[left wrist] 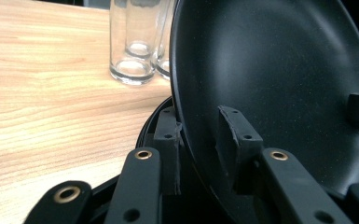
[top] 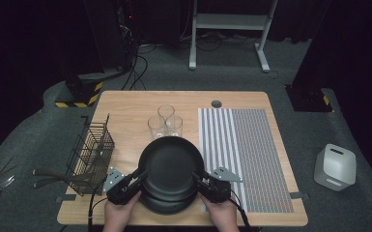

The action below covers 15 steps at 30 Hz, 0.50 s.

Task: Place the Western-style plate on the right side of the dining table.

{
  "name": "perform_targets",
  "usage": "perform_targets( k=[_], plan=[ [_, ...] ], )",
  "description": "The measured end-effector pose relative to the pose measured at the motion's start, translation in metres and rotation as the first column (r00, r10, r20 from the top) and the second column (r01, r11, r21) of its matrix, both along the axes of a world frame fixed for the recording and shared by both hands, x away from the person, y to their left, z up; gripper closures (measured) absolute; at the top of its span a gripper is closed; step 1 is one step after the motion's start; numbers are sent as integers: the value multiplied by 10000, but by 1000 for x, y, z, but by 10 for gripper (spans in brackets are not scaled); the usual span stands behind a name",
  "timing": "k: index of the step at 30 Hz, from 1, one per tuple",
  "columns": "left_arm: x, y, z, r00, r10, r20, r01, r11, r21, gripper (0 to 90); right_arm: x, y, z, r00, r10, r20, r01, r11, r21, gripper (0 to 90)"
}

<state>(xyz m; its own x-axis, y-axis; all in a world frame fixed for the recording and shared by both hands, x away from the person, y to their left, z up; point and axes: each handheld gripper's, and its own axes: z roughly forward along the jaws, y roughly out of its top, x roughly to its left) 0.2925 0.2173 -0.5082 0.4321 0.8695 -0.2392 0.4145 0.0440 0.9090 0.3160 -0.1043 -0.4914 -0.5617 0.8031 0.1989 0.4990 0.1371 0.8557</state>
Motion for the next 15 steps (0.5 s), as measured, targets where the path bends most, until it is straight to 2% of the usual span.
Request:
perform_targets(
  k=[4,8,10,15],
  plan=[
    [0,-1,0,10000,-50,-21,50,10000,-45,705,2,-1,2,10000,-5,24,5,10000,69,667],
    [1,0,2,10000,-36,-25,35,9996,-296,705,3,-6,6,9997,142,207,-154,9981,591,702],
    [2,0,3,10000,-21,-62,19,9993,-383,705,4,-7,9,9990,197,413,-225,9974,686,713],
    [3,-3,10,10000,32,58,-30,9993,-362,715,7,-10,12,9975,188,677,-258,9942,1049,727]
  ],
)
